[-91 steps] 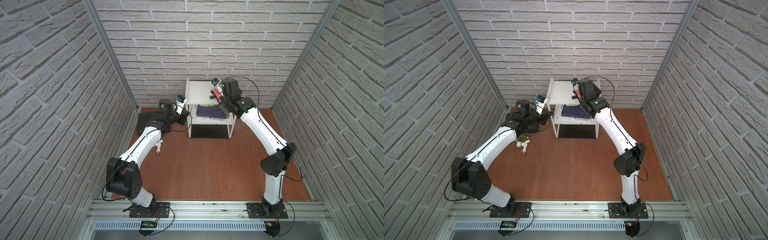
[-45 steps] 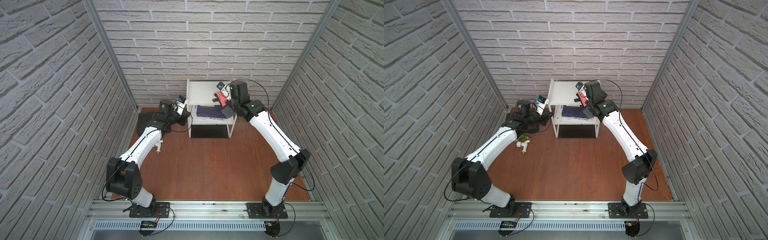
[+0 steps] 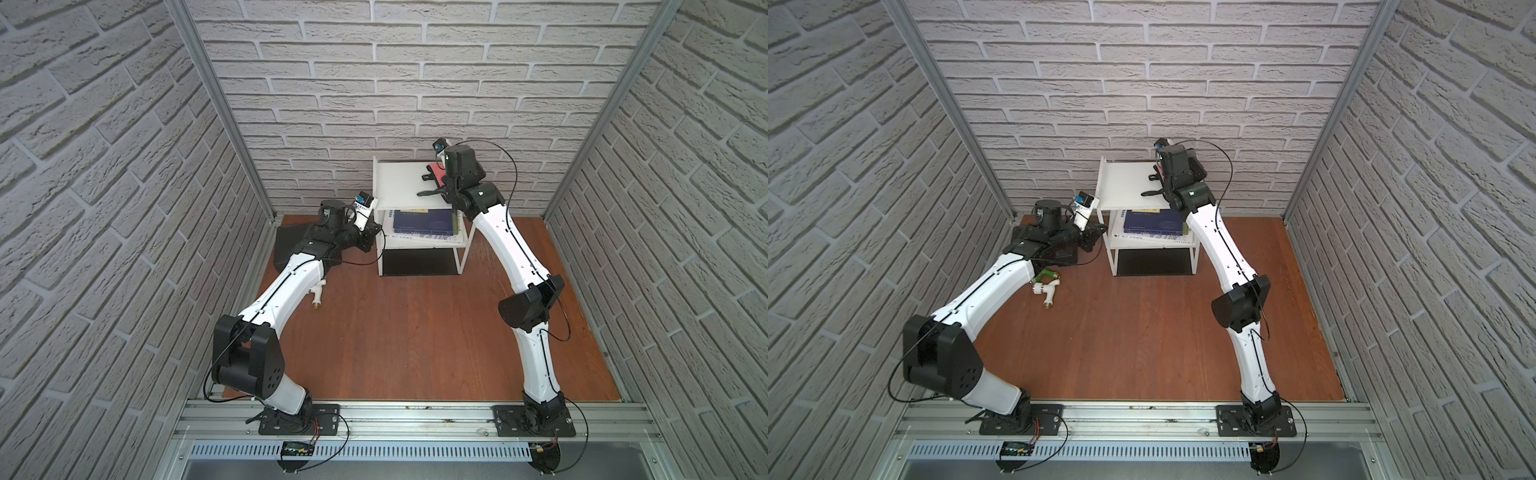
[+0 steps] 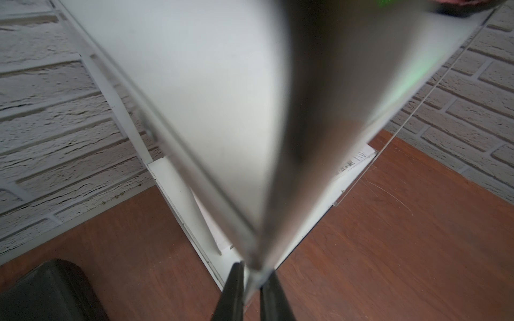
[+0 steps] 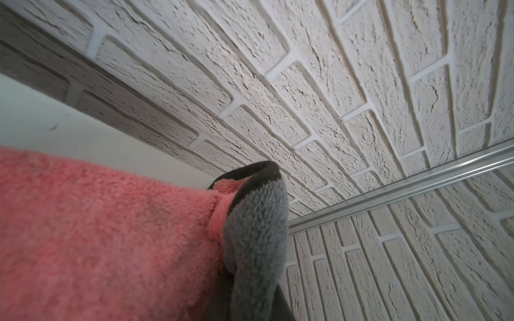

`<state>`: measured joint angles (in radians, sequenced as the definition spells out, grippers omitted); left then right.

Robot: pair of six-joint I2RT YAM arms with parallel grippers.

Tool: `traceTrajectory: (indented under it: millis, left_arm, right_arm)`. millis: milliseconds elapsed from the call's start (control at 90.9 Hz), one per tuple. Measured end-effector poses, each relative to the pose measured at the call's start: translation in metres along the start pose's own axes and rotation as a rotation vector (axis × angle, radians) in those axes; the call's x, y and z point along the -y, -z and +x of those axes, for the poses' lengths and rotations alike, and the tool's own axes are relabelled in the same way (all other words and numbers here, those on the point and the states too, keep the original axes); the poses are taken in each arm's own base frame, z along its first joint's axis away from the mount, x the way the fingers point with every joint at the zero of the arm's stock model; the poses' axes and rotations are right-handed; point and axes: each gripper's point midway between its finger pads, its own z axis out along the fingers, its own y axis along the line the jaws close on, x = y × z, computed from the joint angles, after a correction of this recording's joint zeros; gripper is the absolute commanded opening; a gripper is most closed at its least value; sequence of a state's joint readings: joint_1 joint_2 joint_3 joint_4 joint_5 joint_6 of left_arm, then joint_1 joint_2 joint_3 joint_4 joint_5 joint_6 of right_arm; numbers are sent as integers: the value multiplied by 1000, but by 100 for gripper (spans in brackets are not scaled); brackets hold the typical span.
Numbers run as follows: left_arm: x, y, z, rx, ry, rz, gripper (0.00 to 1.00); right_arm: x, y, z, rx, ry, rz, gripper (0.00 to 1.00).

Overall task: Wipe the bookshelf clean with a cloth
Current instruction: Wipe the dust from the shelf.

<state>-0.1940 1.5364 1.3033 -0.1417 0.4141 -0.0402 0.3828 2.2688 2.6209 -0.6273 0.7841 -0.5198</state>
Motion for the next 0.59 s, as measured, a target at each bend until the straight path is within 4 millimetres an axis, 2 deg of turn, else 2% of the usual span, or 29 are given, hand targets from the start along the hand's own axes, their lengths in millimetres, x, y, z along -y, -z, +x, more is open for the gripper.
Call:
traceTrajectory:
  millis: [231, 352, 473, 539, 594]
  left_arm:
    - [-1, 0, 0, -1, 2, -3, 0]
    - [-1, 0, 0, -2, 5, -4, 0]
    - [-1, 0, 1, -3, 7, -6, 0]
    - [-1, 0, 1, -3, 9, -5, 0]
    - [0, 0, 1, -3, 10, -4, 0]
  right_arm:
    - [-8, -35, -28, 129, -142, 72, 3]
    - [-22, -37, -54, 249, -152, 59, 2]
    - [-49, -22, -90, 417, -93, -9, 2]
    - [-73, -2, -113, 518, -58, -50, 2]
    - [-98, 26, -133, 601, -14, -96, 3]
